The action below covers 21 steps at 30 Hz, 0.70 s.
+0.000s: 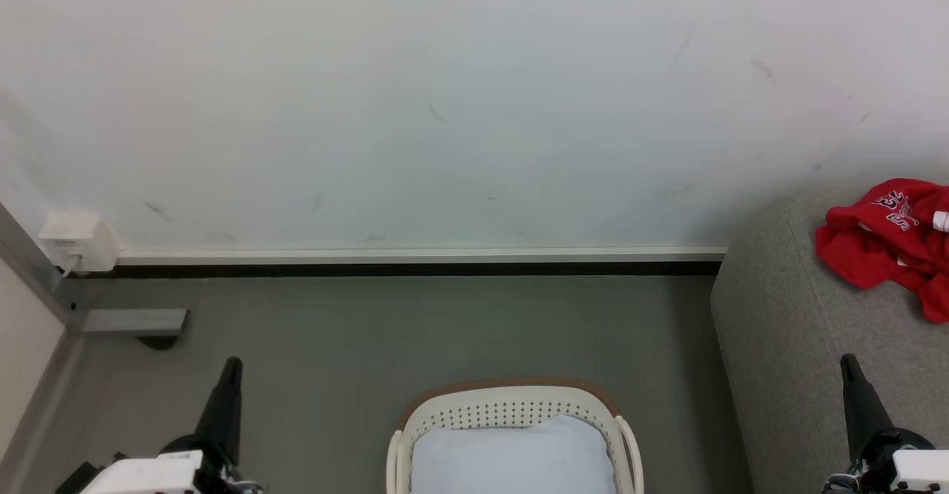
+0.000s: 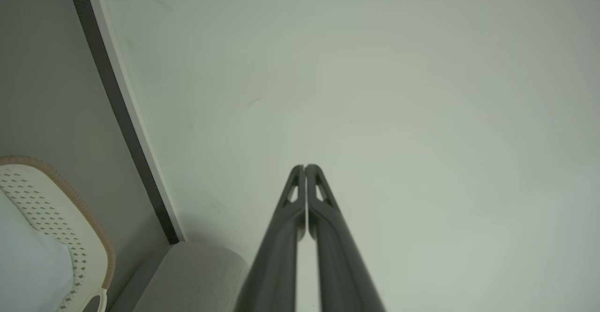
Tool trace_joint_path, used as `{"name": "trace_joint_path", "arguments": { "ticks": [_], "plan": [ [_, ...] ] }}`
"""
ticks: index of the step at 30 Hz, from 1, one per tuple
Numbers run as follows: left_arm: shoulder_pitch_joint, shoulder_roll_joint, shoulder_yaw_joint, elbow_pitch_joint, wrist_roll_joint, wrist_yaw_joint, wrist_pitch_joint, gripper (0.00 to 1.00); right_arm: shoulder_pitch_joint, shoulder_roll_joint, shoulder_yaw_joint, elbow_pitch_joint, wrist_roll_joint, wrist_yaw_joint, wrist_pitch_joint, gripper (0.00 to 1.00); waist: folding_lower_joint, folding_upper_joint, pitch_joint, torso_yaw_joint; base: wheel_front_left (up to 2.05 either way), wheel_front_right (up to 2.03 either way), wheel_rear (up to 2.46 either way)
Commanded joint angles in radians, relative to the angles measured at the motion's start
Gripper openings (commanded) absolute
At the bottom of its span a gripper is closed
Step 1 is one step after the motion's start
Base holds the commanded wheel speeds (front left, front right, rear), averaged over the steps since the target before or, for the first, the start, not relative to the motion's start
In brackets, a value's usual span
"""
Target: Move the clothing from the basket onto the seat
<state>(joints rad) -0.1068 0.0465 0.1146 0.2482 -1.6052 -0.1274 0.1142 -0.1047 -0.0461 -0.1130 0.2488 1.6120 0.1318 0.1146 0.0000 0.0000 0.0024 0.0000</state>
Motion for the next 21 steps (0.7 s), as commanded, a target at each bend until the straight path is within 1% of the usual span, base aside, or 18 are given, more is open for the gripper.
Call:
{"name": "trace_joint_path", "arguments": {
  "ticks": [1,21],
  "plan": [
    [-0.009,0.007,0.001,-0.003,-0.014,-0.007,0.004,0.0,-0.012,-0.008,-0.004,-0.006,0.002,-0.002,0.003,0.0,0.0,0.0,0.0,0.0,0.0,0.0,0.0],
    [-0.009,0.007,0.001,-0.003,-0.014,-0.007,0.004,0.0,-0.012,-0.008,-0.004,-0.006,0.002,-0.002,0.003,0.0,0.0,0.0,0.0,0.0,0.0,0.0,0.0]
  ]
}}
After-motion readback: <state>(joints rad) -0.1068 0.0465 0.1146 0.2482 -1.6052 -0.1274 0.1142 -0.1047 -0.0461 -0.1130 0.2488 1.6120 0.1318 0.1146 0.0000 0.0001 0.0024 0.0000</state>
